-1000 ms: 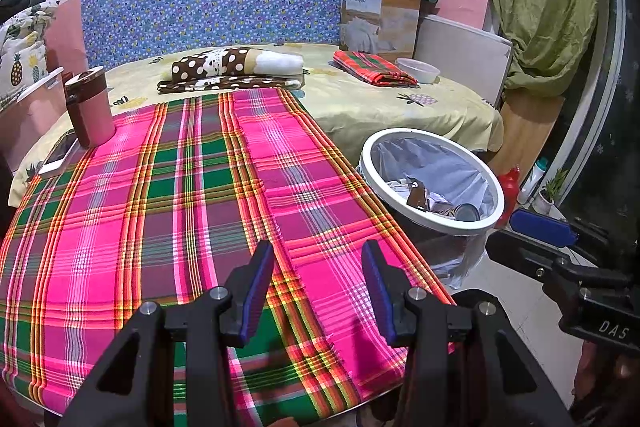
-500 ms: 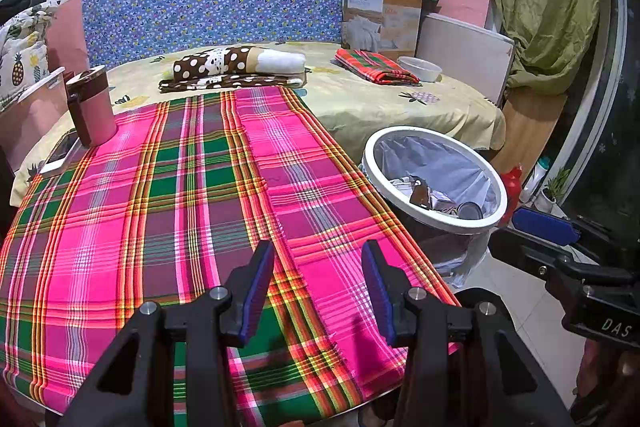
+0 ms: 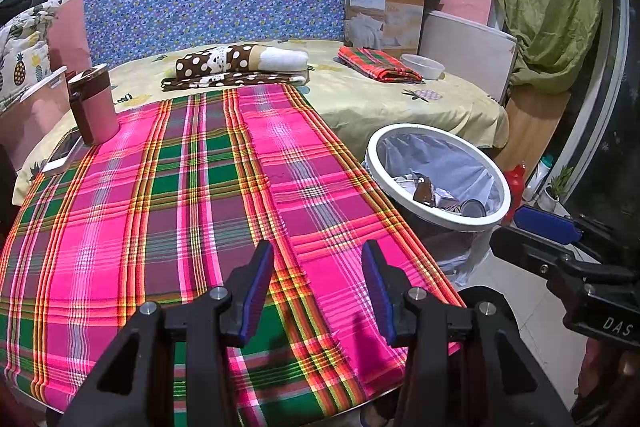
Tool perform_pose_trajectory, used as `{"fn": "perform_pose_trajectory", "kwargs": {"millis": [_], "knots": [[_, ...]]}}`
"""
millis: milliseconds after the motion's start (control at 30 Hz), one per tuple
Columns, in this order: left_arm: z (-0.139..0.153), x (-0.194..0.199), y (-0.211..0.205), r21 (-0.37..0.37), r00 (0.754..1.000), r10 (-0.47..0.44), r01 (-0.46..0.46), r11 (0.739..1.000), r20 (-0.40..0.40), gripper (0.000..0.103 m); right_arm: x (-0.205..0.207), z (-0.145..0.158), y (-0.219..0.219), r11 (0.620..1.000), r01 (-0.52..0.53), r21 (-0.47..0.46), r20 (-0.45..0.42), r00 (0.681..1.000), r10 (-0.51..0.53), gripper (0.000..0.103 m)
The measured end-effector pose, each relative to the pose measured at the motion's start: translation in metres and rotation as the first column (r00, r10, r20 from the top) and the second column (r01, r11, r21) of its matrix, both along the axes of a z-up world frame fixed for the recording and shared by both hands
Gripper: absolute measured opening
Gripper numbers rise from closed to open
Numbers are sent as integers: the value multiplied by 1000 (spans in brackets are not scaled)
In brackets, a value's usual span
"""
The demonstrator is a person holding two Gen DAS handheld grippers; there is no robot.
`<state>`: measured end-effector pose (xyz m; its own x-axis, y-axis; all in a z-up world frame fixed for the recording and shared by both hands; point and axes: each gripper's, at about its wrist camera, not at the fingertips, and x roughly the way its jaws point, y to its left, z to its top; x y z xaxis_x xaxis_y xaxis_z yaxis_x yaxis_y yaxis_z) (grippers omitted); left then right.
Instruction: Collect trash
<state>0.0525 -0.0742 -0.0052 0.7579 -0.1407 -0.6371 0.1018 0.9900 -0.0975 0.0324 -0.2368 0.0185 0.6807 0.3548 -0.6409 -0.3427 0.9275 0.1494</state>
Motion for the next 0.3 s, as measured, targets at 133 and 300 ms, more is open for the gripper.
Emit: {"fn": "perform_pose_trajectory", "kwargs": {"millis": [133,300], "knots": [[-1,-3,3,-8,1000,1,-1,1000,-1,47,0,-1,1,1000,0,0,-1,1000,0,57],[-1,-4,5,-8,1000,0,0,1000,-1,47,0,0,0,1000,1,-1,-1,1000,-1,57]]}}
